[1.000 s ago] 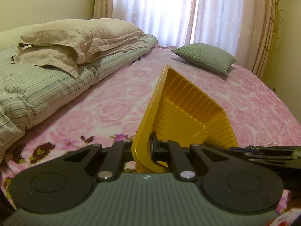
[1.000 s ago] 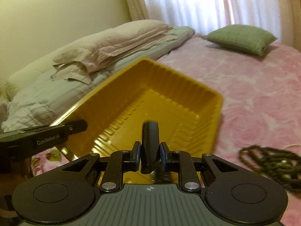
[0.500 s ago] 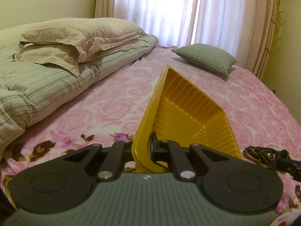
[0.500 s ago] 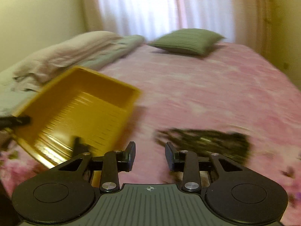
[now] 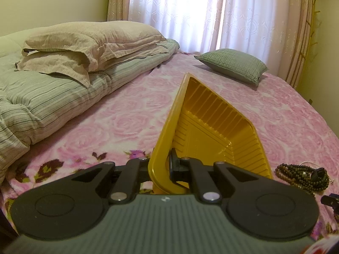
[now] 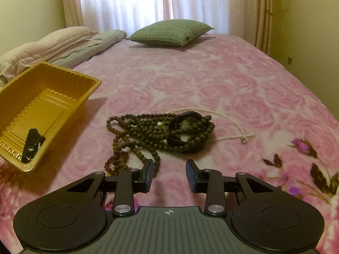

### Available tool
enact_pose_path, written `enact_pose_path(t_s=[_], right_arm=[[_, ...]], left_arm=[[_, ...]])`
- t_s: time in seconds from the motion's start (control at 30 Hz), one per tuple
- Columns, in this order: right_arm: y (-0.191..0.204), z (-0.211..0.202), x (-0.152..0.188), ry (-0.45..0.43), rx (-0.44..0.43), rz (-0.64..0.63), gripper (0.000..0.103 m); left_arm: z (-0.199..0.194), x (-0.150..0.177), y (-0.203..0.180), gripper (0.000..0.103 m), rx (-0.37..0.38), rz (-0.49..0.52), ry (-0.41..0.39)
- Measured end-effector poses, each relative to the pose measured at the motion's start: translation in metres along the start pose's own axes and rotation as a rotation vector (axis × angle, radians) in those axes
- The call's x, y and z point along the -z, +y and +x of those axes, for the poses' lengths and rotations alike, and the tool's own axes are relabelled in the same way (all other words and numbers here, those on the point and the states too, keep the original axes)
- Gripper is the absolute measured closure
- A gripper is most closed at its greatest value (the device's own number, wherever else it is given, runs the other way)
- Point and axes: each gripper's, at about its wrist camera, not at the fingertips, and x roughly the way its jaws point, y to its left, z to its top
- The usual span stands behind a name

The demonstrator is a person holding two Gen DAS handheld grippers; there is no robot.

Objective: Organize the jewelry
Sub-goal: 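Grasp the black bangle from the bead pile with the right gripper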

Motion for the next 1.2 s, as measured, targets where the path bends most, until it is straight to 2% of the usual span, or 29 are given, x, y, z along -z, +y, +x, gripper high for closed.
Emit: enact_pose_path(t_s=[0.07,0.13,0.17,0.43,0.57,0.67,0.93,1.1,1.2], right_arm=[[0.005,0.006,-0.004,-0.004,-0.008,-0.012,0.069],[0.010,0.013,-0.007,0.002,-0.001,-0.038,0.077],[0.011,0.018,-0.008,0.010,-0.002,-0.045,0.085],[0.015,0.041,-0.006,0.062,0.028,-0.070,0.087],[0.016,0.041,-0.004,0.065,0.020,-0.086,0.097],[0.017,0.037,-0.006,0.063,0.027,-0.088,0.097],[0.028,0.005,-0.022,-0.032,0.036,-0.121,0.097],[0.045,-0.015,-0.041,-0.104,-0.007,-0.142,0.097],[0.060,-0.024,-0.053,-0.139,-0.062,-0.148,0.097]], left_arm=[[0.000,0.000,0.000,0.096,0.000,0.001,-0.001],[0.000,0.000,0.000,0.096,0.000,0.000,0.000],[0.000,0.000,0.000,0.096,0.000,0.001,0.000],[0.000,0.000,0.000,0.096,0.000,-0.002,0.001],[0.000,0.000,0.000,0.096,-0.002,-0.004,0.002],[0.001,0.000,0.000,0.096,-0.002,-0.003,0.003],[0.001,0.000,0.000,0.096,-0.001,-0.005,0.003],[0.001,0.000,0.000,0.096,-0.001,-0.007,0.004],[0.000,0.001,0.000,0.096,0.000,-0.010,0.003]])
